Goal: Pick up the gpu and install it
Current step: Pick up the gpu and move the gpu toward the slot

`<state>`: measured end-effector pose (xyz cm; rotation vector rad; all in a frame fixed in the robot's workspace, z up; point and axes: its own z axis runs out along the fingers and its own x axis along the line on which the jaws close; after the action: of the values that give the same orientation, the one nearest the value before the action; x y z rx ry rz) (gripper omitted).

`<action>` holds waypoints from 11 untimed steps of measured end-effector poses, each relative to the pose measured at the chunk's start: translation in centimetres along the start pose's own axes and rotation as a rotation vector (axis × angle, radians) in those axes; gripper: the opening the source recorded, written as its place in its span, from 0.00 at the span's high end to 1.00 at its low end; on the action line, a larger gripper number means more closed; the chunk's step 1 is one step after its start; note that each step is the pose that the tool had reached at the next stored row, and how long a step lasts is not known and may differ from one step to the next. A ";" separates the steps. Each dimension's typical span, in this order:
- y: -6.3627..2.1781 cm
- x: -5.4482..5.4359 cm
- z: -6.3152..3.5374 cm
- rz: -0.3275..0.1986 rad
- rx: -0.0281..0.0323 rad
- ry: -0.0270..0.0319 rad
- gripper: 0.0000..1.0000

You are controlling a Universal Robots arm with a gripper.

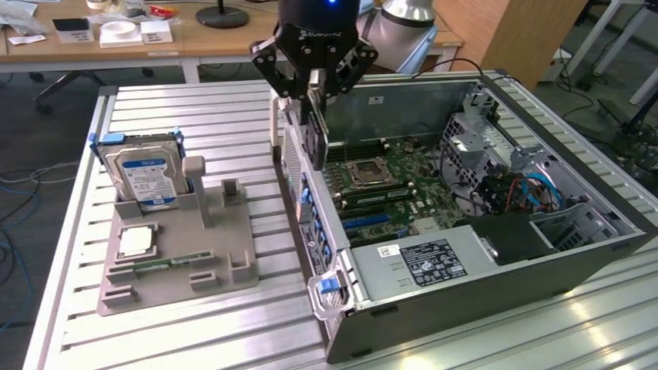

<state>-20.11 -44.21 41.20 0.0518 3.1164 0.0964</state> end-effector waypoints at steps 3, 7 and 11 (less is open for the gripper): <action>0.03 -1.0 0.03 0.000 -0.0013 0.0000 0.73; 0.07 -2.2 0.05 0.000 -0.0039 0.0001 0.73; 0.11 -3.3 0.08 0.000 -0.0054 0.0002 0.73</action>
<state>-16.76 -44.21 41.21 0.0518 3.1163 0.1048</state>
